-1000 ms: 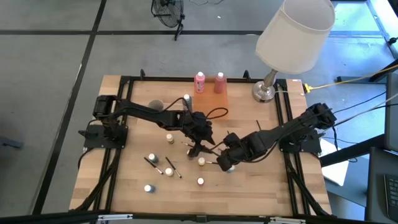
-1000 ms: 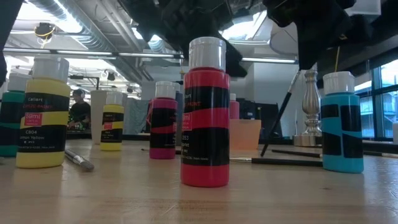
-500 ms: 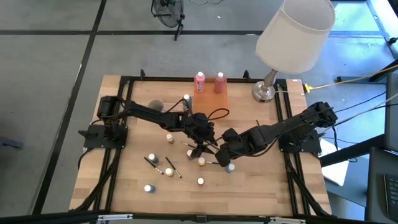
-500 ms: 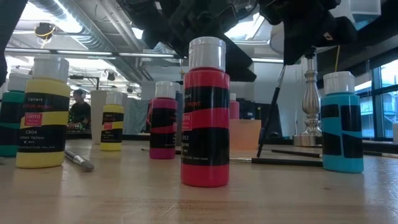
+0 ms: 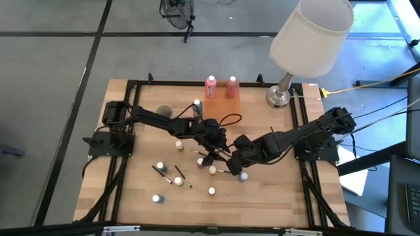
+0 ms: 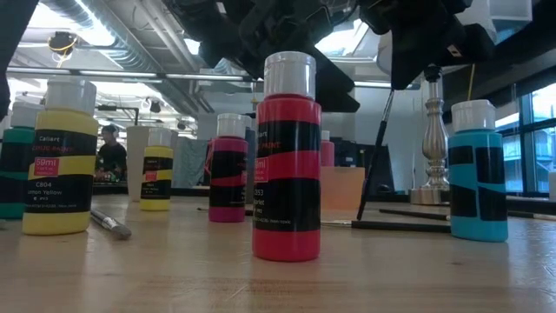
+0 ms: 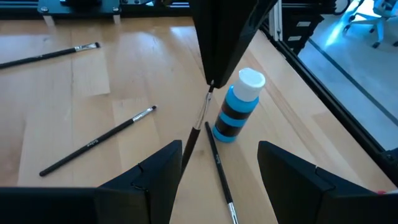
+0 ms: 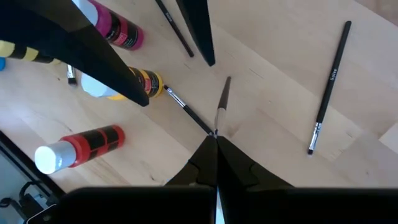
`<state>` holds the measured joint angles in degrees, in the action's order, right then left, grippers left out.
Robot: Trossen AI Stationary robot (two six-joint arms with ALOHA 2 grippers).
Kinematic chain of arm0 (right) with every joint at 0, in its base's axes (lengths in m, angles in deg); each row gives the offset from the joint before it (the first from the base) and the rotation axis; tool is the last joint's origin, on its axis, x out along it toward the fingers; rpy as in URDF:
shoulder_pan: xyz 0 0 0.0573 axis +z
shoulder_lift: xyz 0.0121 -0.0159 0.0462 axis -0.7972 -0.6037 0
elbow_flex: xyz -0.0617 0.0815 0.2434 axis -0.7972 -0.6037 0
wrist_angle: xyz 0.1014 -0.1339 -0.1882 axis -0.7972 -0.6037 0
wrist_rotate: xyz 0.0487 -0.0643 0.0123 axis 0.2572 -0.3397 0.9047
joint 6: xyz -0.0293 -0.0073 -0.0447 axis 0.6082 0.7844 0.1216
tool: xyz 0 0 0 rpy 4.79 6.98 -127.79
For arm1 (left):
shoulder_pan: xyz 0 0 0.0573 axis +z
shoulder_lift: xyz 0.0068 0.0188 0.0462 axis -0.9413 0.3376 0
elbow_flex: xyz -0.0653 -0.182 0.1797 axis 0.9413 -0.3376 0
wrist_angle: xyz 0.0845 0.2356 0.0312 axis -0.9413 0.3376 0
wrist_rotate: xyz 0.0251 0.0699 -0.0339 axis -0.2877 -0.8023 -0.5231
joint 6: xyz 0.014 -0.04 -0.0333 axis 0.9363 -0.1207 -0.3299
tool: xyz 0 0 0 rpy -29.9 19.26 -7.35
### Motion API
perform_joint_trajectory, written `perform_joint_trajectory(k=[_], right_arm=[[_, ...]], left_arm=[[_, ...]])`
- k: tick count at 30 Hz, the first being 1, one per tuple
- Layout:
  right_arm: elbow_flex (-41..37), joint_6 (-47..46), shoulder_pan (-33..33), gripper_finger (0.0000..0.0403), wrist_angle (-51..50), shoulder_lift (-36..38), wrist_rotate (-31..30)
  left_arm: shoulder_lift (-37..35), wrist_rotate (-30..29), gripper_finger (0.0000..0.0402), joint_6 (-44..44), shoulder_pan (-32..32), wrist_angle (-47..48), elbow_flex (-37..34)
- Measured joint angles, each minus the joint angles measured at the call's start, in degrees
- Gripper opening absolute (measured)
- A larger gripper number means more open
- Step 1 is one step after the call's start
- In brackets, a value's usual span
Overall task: Pick & Place Paint Supplies
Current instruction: Put the silver paint brush into the white cup
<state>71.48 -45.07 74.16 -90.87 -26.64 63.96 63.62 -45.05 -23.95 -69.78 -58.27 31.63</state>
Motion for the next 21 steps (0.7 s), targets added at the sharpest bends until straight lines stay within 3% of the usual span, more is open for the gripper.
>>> perform_joint_trajectory(k=[21], right_arm=[[0.00,0.45,-0.52,0.0000,2.59,-0.07,-1.94]], left_arm=[[1.35,-0.05,0.0207,-2.05,-0.01,-2.23,0.00]])
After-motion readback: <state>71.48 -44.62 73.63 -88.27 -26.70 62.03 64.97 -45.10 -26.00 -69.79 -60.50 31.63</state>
